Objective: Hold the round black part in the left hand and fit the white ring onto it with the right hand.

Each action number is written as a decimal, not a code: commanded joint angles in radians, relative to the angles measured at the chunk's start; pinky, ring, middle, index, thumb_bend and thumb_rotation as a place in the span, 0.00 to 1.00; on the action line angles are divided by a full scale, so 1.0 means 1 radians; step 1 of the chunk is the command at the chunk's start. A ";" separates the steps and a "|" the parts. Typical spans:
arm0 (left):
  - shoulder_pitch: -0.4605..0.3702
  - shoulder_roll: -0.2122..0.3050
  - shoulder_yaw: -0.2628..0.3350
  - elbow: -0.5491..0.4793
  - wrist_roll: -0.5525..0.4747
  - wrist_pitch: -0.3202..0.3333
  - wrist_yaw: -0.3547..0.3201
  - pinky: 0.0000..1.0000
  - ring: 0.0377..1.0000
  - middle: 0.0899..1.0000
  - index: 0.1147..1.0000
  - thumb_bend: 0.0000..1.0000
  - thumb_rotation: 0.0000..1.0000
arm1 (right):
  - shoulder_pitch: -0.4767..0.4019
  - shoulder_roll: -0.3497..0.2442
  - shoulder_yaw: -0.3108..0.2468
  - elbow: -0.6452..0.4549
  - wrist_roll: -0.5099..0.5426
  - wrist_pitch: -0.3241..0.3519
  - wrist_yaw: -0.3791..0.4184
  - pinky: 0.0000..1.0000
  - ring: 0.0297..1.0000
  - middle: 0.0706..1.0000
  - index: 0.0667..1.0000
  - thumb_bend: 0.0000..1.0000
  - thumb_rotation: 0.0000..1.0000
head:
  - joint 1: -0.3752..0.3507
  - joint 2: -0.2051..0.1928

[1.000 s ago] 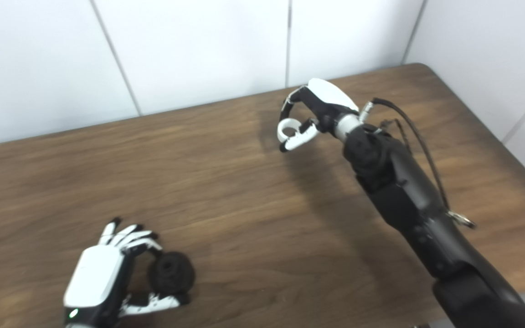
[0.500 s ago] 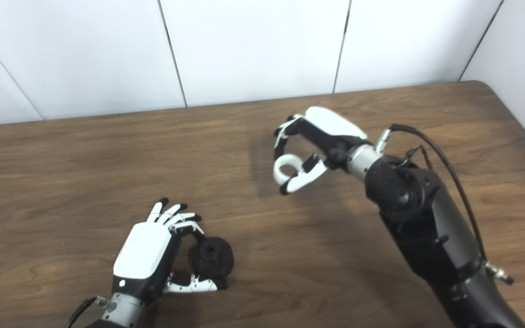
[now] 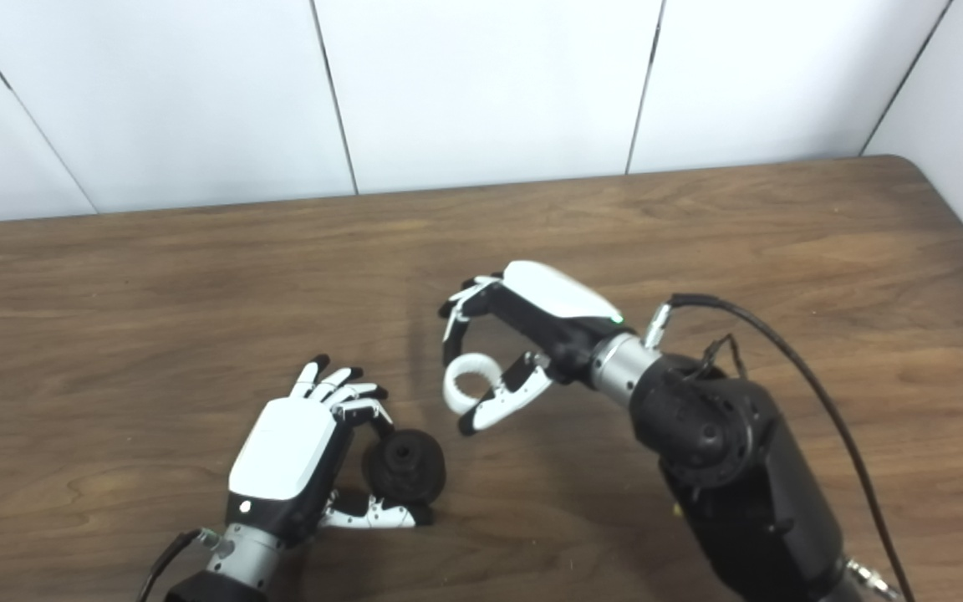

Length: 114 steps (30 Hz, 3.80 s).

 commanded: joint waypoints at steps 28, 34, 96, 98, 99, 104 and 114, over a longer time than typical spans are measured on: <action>-0.023 -0.030 -0.037 0.001 0.039 0.041 -0.045 1.00 0.89 0.75 0.42 0.52 0.06 | 0.026 0.071 0.072 -0.018 -0.014 -0.012 0.002 1.00 0.96 0.82 0.45 0.52 0.13 | 0.050 0.028; -0.023 -0.032 -0.038 -0.008 0.045 0.045 -0.051 1.00 0.90 0.75 0.42 0.52 0.06 | 0.027 0.068 0.078 -0.005 -0.014 -0.019 -0.013 1.00 0.96 0.82 0.45 0.52 0.13 | 0.052 0.030; -0.028 -0.053 -0.040 -0.010 0.055 0.046 -0.060 1.00 0.89 0.75 0.42 0.53 0.06 | 0.048 0.043 0.120 0.085 0.011 -0.049 -0.126 1.00 0.95 0.82 0.45 0.52 0.13 | 0.049 0.032; -0.029 -0.052 -0.040 -0.009 0.058 0.044 -0.054 1.00 0.89 0.75 0.42 0.53 0.06 | 0.048 0.043 0.118 0.087 0.014 -0.053 -0.131 0.99 0.95 0.82 0.45 0.52 0.13 | 0.048 0.032; -0.029 -0.052 -0.041 -0.008 0.058 0.043 -0.052 1.00 0.88 0.75 0.42 0.53 0.06 | 0.049 0.043 0.116 0.089 0.017 -0.053 -0.134 0.98 0.95 0.82 0.45 0.52 0.13 | 0.048 0.033; -0.030 -0.050 -0.039 -0.005 0.054 0.039 -0.043 1.00 0.88 0.75 0.42 0.53 0.06 | 0.048 0.041 0.114 0.093 0.025 -0.050 -0.140 0.97 0.94 0.82 0.45 0.52 0.13 | 0.046 0.035; -0.031 -0.051 -0.039 -0.006 0.056 0.044 -0.050 1.00 0.89 0.75 0.42 0.52 0.06 | 0.046 0.031 0.121 0.096 0.024 -0.052 -0.146 0.93 0.94 0.83 0.45 0.52 0.14 | 0.042 0.038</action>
